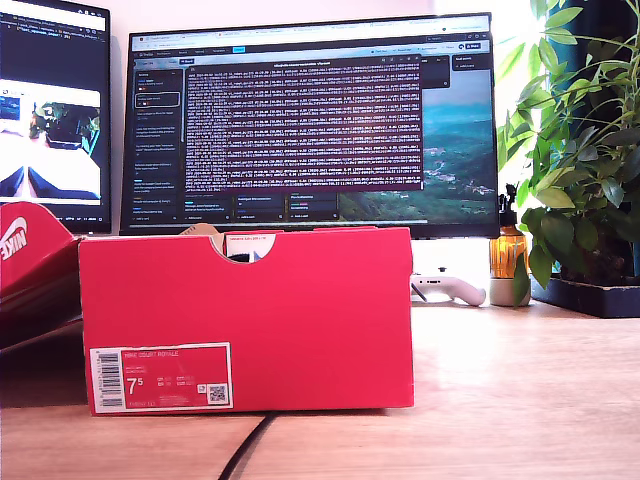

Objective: Pack the blue shoes by picking the first shoe and placing it inside the red shoebox, left side, then picking and rotating the second shoe and placing it in the shoebox

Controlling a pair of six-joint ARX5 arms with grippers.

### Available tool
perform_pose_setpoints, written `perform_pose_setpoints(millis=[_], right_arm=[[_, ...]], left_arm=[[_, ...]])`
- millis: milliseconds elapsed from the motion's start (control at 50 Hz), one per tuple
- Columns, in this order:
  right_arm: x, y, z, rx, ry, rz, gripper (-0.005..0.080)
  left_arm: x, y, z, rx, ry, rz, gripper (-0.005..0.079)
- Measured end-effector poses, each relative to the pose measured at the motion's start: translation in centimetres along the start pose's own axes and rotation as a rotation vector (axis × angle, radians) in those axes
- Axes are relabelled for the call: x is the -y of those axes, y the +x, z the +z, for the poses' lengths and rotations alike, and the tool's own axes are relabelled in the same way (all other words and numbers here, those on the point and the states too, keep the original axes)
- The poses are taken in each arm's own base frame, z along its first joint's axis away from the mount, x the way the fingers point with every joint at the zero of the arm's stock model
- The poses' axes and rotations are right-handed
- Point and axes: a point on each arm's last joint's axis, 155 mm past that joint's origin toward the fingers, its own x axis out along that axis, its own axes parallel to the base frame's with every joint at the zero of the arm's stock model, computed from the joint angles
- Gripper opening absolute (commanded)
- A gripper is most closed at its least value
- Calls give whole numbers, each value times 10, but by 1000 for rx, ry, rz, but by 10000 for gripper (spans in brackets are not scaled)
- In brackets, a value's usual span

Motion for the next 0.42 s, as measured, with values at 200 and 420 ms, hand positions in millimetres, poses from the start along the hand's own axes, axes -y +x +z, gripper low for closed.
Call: perform_pose_setpoints(millis=[200,420], right_arm=[[0,0,0,0,0,0,-7],[0,0,0,0,0,0,-7]], left_arm=[[1,0,-1,-4,-12,-3,-16],[1,0,-1,-3,-20,-3,-16]])
